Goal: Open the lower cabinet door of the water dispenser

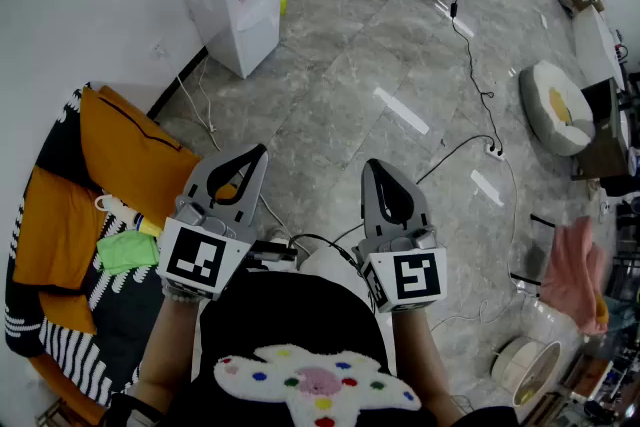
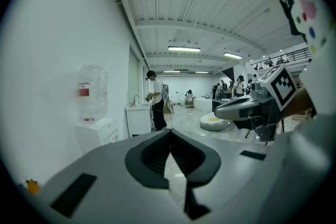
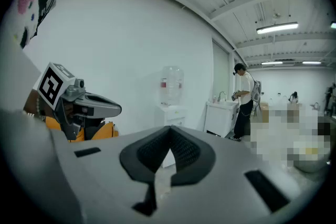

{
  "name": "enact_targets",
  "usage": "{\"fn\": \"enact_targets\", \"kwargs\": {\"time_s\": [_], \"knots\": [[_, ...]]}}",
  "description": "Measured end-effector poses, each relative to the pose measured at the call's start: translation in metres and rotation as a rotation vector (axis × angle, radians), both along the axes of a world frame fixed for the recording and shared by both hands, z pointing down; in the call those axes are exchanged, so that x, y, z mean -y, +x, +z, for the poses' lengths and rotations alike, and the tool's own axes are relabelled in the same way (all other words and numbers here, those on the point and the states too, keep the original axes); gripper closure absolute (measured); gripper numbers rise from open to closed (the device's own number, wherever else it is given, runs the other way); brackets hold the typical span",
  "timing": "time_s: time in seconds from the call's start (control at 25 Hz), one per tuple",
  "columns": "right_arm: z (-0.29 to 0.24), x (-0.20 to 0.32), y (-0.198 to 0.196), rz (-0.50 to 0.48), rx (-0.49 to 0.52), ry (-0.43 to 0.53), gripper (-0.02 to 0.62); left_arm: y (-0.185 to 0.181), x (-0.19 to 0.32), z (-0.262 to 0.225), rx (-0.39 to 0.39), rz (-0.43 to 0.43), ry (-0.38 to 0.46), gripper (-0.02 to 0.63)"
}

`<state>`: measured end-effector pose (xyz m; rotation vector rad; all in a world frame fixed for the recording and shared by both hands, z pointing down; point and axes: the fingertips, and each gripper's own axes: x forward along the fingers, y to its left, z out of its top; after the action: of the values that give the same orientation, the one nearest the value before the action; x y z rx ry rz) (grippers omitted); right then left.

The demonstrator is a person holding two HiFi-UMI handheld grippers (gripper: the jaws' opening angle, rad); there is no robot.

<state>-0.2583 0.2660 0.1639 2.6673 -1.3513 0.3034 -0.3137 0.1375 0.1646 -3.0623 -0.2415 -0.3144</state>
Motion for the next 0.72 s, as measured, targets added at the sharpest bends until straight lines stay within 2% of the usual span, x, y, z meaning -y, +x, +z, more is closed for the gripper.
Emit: {"fn": "enact_targets", "kwargs": {"time_s": [0.72], "knots": [[0.0054,0.0043,-0.0053,0.003,-0.027,-0.012,0.592,-0.0071,0.0033,-0.0011,-0.024,0.006,-0.001,0.594]]}}
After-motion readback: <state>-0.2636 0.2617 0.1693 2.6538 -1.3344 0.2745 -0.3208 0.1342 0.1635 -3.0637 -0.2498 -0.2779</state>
